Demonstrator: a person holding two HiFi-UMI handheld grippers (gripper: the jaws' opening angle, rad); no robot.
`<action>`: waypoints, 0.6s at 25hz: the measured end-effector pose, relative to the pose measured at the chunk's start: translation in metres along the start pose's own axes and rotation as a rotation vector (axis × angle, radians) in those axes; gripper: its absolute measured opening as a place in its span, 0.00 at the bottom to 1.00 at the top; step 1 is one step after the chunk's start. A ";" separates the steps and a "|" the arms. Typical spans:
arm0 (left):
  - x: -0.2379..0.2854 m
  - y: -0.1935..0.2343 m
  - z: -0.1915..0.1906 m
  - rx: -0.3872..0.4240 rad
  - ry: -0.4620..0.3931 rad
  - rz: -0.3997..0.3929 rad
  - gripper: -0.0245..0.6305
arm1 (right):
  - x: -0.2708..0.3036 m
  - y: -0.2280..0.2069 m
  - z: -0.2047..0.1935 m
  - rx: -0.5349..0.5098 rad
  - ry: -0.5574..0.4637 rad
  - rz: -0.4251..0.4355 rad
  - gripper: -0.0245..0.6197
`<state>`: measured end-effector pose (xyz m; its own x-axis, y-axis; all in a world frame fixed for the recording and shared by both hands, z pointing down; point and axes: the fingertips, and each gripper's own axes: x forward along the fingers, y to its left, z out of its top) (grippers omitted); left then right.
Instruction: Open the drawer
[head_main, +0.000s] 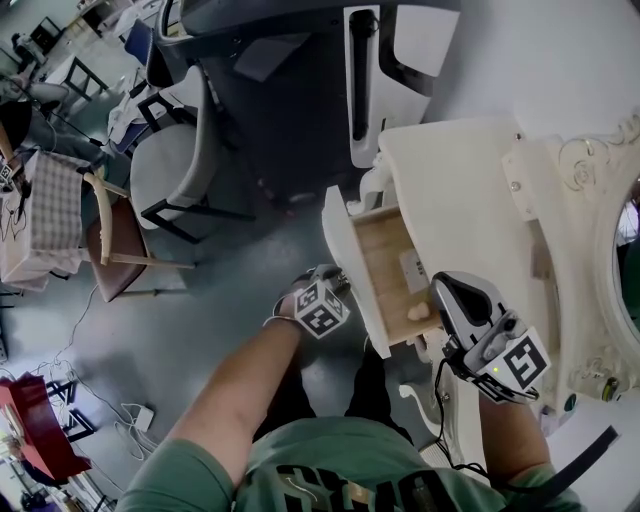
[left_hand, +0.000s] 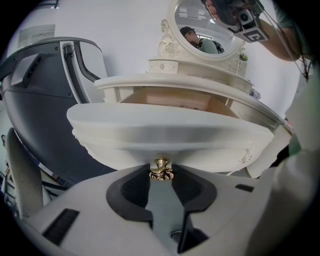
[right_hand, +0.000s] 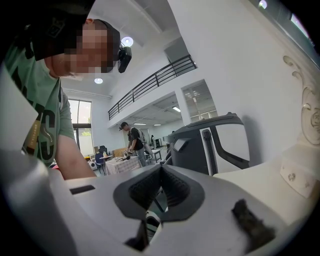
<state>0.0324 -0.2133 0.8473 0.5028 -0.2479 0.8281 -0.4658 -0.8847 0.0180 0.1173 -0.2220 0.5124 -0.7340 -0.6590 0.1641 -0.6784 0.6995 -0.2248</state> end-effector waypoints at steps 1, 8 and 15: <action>-0.001 0.000 -0.001 -0.002 -0.001 0.000 0.25 | 0.001 0.001 0.000 -0.001 0.000 0.002 0.05; -0.008 0.003 -0.009 -0.012 0.000 0.007 0.25 | 0.007 0.010 0.001 -0.003 -0.001 0.013 0.05; -0.013 0.004 -0.019 -0.017 0.002 0.010 0.25 | 0.013 0.017 -0.002 -0.002 -0.001 0.028 0.05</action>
<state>0.0106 -0.2061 0.8470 0.4964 -0.2556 0.8296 -0.4828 -0.8755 0.0191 0.0961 -0.2178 0.5121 -0.7524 -0.6397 0.1571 -0.6579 0.7179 -0.2274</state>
